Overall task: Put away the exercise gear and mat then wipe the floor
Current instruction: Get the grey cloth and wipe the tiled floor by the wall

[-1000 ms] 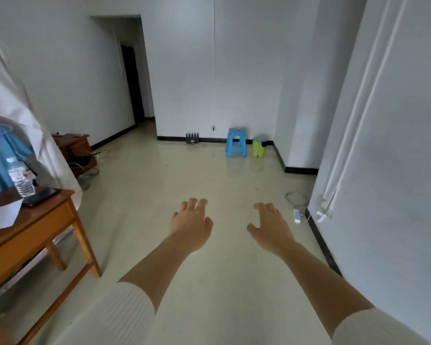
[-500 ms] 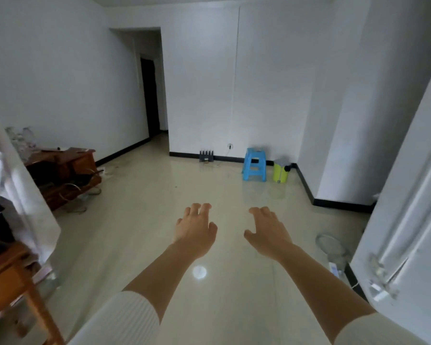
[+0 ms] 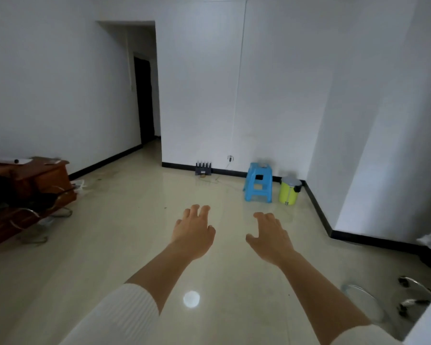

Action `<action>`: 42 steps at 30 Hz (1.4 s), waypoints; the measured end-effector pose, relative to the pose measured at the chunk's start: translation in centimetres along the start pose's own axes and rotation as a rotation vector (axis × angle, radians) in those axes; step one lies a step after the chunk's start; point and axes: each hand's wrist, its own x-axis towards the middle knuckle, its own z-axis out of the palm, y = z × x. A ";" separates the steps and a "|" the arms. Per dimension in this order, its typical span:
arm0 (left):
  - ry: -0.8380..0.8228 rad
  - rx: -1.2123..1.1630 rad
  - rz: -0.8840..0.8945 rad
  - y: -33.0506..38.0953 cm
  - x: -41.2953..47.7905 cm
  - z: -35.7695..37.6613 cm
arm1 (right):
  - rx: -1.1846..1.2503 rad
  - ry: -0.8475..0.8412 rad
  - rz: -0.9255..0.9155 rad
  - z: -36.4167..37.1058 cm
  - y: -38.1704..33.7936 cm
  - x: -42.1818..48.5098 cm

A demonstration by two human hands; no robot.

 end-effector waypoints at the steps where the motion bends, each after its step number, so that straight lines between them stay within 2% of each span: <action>1: -0.001 -0.003 -0.003 -0.3 3.6 0.3 | -0.002 0.001 0.012 0.0 0.3 3.3; 11: 0.019 -0.041 0.075 0.3 35.8 8.4 | -0.038 0.047 0.051 1.6 7.5 34.5; 17: 0.020 -0.087 0.020 3.1 55.0 15.0 | -0.067 0.036 0.047 1.8 15.3 53.2; 22: 0.055 -0.104 0.042 5.2 69.3 19.7 | -0.130 0.021 0.063 2.0 20.5 67.3; 25: 0.053 -0.154 -0.019 6.0 77.6 24.0 | -0.113 -0.004 0.054 3.4 23.6 75.1; 30: 0.011 -0.177 -0.014 7.1 92.4 31.9 | -0.104 -0.023 0.069 5.9 29.8 89.8; 42: -0.151 -0.234 -0.026 10.6 128.0 46.3 | -0.068 -0.102 0.267 7.6 45.1 123.9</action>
